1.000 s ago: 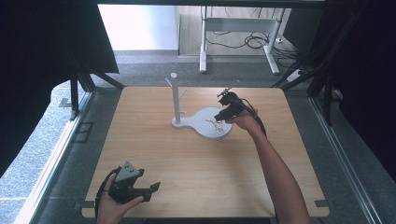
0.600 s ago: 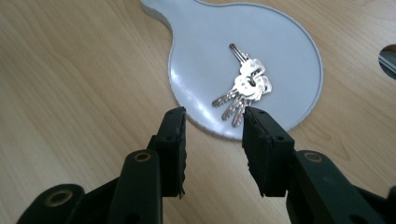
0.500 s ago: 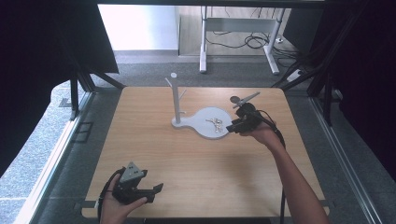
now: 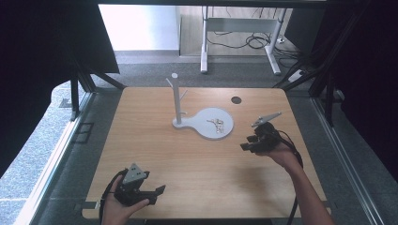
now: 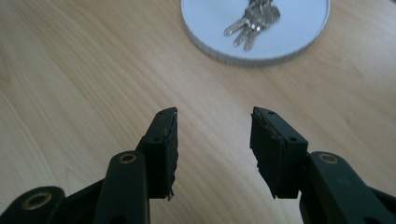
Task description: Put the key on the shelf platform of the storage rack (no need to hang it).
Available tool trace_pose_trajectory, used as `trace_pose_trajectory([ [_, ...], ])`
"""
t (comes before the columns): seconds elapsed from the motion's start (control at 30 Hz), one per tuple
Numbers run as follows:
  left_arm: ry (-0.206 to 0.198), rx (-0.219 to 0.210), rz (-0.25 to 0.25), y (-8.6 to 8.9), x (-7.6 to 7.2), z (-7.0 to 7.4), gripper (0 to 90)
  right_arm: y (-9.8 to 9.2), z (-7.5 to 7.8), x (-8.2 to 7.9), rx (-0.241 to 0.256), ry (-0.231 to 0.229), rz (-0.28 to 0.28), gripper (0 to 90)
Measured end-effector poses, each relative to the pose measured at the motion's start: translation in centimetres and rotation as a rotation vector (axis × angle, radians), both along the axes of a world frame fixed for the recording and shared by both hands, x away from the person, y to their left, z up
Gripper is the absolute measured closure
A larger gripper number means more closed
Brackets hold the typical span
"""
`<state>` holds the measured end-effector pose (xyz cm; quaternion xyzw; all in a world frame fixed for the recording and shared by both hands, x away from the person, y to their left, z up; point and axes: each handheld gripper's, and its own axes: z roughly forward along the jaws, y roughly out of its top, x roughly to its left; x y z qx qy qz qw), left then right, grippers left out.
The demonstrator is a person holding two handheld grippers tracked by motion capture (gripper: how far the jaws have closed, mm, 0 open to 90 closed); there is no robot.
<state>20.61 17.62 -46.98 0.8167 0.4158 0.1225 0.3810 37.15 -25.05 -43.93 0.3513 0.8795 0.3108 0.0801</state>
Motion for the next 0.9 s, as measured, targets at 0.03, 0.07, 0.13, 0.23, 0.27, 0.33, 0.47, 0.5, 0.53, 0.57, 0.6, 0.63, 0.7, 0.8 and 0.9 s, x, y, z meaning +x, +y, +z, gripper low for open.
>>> trace_pose_trajectory([
  [0.03, 0.0, 0.0, 0.0, 0.0, 0.0, 0.0, 22.9, -0.4, -0.3, -0.4, 0.008, 0.004, -0.005, 51.6],
  [0.07, -0.001, 0.003, -0.002, 0.0, 0.0, 0.0, 22.9, -0.8, -0.7, -0.7, 0.01, 0.003, -0.009, 51.4],
  [0.13, 0.0, 0.004, -0.003, 0.0, 0.0, 0.0, 23.0, -1.5, -1.4, -1.5, 0.015, 0.006, -0.015, 50.9],
  [0.23, 0.001, 0.004, 0.0, 0.0, 0.0, 0.0, 22.9, -2.1, -2.2, -2.2, 0.022, 0.012, -0.022, 50.5],
  [0.27, -0.001, 0.005, 0.001, 0.0, 0.0, 0.1, 22.9, -2.5, -2.6, -2.5, 0.02, 0.016, -0.024, 50.5],
  [0.33, -0.005, 0.006, 0.004, 0.0, -0.1, 0.1, 22.9, -3.4, -3.7, -3.3, 0.017, 0.027, -0.04, 50.5],
  [0.47, 0.0, 0.01, -0.001, -0.2, 0.0, 0.0, 22.9, -4.3, -5.2, -3.9, 0.018, 0.042, -0.059, 50.3],
  [0.5, 0.003, 0.011, 0.001, -0.3, 0.0, -0.1, 22.9, -4.5, -5.4, -4.0, 0.018, 0.048, -0.062, 50.1],
  [0.53, 0.003, 0.011, 0.001, -0.3, 0.0, -0.1, 22.9, -4.6, -5.6, -4.0, 0.017, 0.05, -0.065, 50.1],
  [0.57, 0.003, 0.014, -0.007, -0.4, 0.0, -0.1, 22.9, -4.7, -5.6, -4.0, 0.019, 0.052, -0.065, 50.1],
  [0.6, 0.004, 0.014, -0.007, -0.5, 0.0, -0.1, 22.9, -4.8, -5.7, -4.0, 0.018, 0.052, -0.068, 50.0],
  [0.63, 0.004, 0.014, -0.007, -0.5, 0.0, -0.1, 22.9, -4.8, -5.7, -4.0, 0.018, 0.052, -0.068, 50.0],
  [0.7, 0.003, 0.016, -0.009, -0.6, 0.0, -0.1, 22.9, -4.9, -5.6, -4.0, 0.024, 0.051, -0.078, 49.5],
  [0.8, 0.004, 0.016, -0.009, -0.5, 0.0, -0.2, 22.9, -4.8, -5.6, -3.9, 0.019, 0.046, -0.081, 47.6],
  [0.9, 0.001, 0.018, -0.009, -0.5, 0.0, -0.1, 22.9, -4.5, -6.5, -3.5, -0.014, 0.037, -0.124, 40.0],
])
